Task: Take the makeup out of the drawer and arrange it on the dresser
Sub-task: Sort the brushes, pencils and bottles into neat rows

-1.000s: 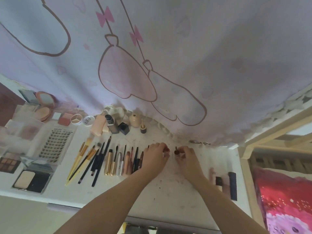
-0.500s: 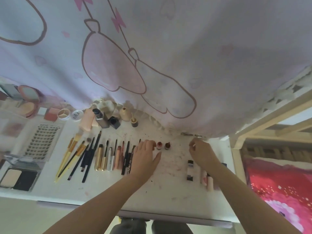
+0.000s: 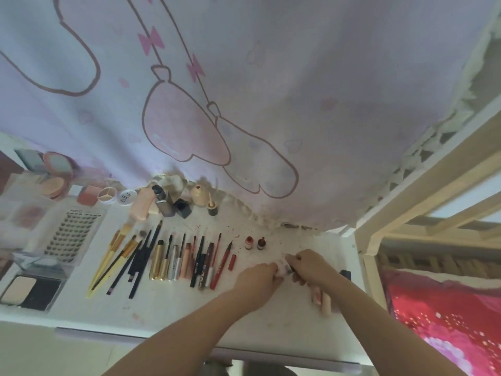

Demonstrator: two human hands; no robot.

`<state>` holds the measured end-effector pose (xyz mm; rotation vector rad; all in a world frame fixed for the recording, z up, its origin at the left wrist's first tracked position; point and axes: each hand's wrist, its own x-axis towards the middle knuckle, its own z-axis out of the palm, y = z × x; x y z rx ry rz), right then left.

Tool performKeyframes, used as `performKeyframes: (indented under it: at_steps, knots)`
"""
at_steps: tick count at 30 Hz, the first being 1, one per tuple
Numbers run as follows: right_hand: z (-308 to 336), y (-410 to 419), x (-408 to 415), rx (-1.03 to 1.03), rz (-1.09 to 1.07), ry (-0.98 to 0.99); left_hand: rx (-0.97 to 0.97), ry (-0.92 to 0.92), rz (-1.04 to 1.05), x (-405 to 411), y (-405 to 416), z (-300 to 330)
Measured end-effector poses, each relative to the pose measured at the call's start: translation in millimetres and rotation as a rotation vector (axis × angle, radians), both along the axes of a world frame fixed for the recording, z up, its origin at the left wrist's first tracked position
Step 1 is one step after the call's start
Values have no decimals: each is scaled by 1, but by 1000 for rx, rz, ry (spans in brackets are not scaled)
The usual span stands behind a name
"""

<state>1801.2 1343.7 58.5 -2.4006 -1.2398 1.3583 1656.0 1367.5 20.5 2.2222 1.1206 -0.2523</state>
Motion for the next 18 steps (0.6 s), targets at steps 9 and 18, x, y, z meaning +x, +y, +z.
performKeyframes:
  at_steps: [9,18]
  knots:
    - [44,-6,-16,200,147,242,-116,-199,25,-44,17,27]
    - [53,-10,-24,129,190,239,13,-177,-62,-57,16,40]
